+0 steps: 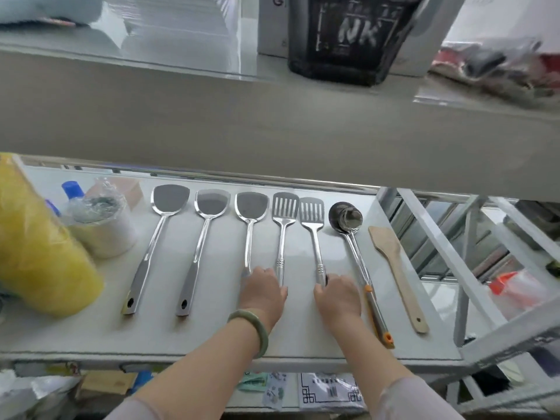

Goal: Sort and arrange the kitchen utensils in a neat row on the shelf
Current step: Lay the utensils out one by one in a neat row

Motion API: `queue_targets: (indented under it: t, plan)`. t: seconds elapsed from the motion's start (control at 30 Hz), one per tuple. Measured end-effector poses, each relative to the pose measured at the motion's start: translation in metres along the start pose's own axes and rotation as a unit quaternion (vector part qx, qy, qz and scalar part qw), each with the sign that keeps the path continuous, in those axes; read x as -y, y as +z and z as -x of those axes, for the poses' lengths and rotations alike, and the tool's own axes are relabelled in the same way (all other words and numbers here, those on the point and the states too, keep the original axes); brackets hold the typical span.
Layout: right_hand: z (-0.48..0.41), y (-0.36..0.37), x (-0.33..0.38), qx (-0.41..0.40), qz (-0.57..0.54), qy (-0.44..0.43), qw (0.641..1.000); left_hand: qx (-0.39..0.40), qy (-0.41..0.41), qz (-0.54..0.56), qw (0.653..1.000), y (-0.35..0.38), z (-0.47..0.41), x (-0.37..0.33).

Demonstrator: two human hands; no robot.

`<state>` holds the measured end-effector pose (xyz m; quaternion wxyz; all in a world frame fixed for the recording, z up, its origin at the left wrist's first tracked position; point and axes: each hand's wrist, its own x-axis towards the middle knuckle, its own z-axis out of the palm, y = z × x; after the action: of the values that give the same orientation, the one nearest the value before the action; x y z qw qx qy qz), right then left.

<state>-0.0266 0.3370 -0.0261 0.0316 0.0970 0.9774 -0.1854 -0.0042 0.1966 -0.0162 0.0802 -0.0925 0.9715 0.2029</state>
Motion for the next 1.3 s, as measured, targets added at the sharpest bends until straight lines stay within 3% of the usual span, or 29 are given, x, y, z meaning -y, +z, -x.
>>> queue_targets:
  t: [0.27,0.9,1.03,1.13,1.3]
  plan:
    - [-0.002,0.005,-0.009,0.009,-0.026,-0.037,0.999,0.001,-0.039,0.097,0.994,0.015,0.007,-0.013]
    - [0.002,-0.002,-0.027,-0.009,-0.02,-0.07,0.997,-0.032,0.0,0.074,0.997,0.017,0.015,-0.021]
    - [0.0,-0.015,-0.044,-0.085,-0.089,-0.068,0.99,-0.081,0.056,0.084,0.992,0.023,0.022,-0.033]
    - [-0.012,-0.032,-0.071,-0.128,-0.1,-0.027,0.986,-0.075,0.098,0.132,0.984,0.029,0.03,-0.059]
    - [-0.033,-0.047,-0.097,-0.016,-0.117,0.041,0.992,0.022,0.092,0.18,0.979,0.053,0.046,-0.104]
